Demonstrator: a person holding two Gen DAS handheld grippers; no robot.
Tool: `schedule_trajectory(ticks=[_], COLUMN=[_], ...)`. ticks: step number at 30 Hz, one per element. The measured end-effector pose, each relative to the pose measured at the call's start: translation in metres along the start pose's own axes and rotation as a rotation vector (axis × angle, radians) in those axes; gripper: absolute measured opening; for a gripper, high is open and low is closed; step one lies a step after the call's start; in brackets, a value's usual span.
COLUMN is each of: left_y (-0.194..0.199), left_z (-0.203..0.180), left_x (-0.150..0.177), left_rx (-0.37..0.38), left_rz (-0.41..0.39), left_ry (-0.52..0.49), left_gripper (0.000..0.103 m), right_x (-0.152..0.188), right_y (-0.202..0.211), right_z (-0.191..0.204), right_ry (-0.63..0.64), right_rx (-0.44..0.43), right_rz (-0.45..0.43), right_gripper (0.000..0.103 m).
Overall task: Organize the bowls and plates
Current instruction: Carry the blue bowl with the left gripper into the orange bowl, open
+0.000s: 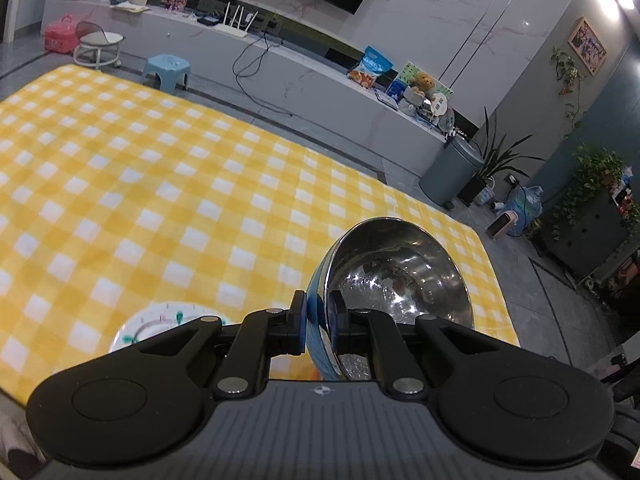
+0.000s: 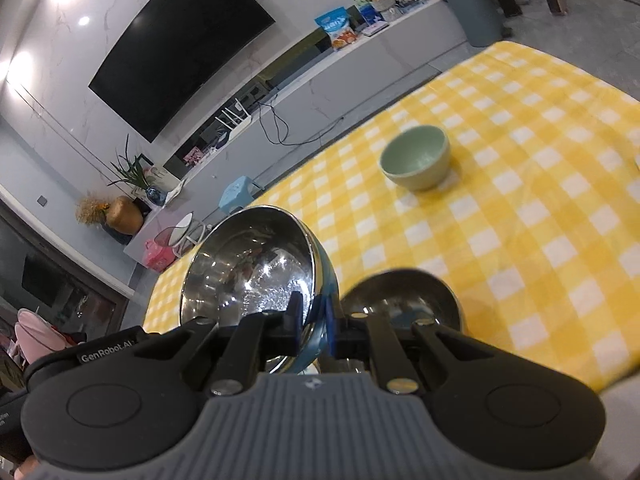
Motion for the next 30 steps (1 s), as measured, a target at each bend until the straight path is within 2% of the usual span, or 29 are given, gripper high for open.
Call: schedule_trajectory(ticks=[12, 18, 30], left_y=[-0.013, -0.023, -0.042], left_z=[-0.008, -0.018, -0.023], left_x=[0.029, 0.036, 0.038], left_rx=[0.079, 0.113, 0.092], left_rz=[0.119, 0.163, 0.199], left_ry=[0.092, 0.084, 0.06], left_gripper=[0.013, 0.016, 0.016], right_x=[-0.002, -0.008, -0.007], right_y=[0.027, 0.028, 0.009], right_z=[-0.017, -0.032, -0.048], right_ry=[-0.013, -0.049, -0.07], right_rx=[0.074, 0.129, 0.165], right_rz=[-0.039, -0.064, -0.068], right_gripper=[0.008, 0.007, 0.007])
Point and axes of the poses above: each gripper's, at about its wrist camera, not at the fingertips, and y roughly against the way its jaws point, z to its left, x to its underside, the point moved 1 cm from there along -y, roughly the way its jaws point, and after that the axes turned 15 degrees about -y, right-handed, at the moved point
